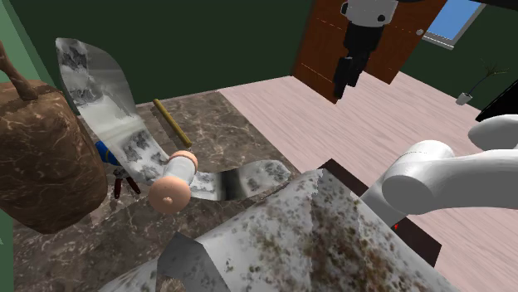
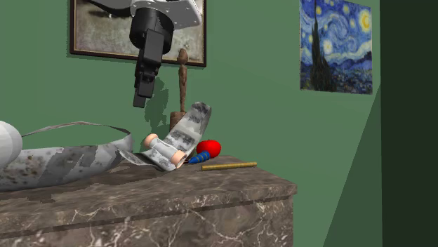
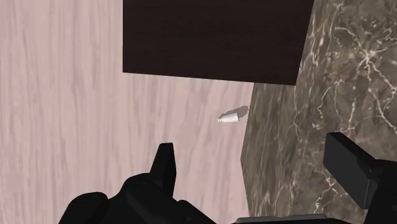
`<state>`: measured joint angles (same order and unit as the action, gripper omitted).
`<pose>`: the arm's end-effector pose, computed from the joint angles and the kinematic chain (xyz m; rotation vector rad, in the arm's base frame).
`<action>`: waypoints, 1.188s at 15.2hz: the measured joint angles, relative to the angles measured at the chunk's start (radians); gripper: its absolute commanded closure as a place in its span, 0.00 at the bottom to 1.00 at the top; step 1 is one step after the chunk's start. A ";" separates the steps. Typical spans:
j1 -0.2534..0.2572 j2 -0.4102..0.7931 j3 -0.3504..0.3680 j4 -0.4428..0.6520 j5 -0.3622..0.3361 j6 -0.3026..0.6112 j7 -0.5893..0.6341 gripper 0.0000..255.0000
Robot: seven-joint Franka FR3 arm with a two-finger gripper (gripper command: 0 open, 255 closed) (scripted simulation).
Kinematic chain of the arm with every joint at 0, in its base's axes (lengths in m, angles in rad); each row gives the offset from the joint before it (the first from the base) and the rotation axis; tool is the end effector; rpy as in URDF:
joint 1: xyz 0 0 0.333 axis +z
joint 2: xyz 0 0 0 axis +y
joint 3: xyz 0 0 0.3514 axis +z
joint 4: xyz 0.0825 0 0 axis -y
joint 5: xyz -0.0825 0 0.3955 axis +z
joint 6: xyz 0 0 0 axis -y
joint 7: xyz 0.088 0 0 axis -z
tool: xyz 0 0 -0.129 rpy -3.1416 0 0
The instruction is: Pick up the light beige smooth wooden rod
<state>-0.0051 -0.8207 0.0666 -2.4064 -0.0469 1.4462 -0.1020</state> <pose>0.2649 0.0157 0.5694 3.0356 0.2073 -0.2187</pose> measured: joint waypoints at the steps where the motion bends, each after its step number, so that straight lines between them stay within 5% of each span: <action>1: 0.000 0.000 0.000 0.000 0.000 0.000 0.000 0.00; 10: 0.022 0.223 0.148 0.063 0.082 0.159 0.183 0.00; 18: 0.026 0.496 0.282 0.212 0.085 0.280 0.372 0.00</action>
<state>0.0212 -0.3248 0.3491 -2.1943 0.0379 1.7263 0.2704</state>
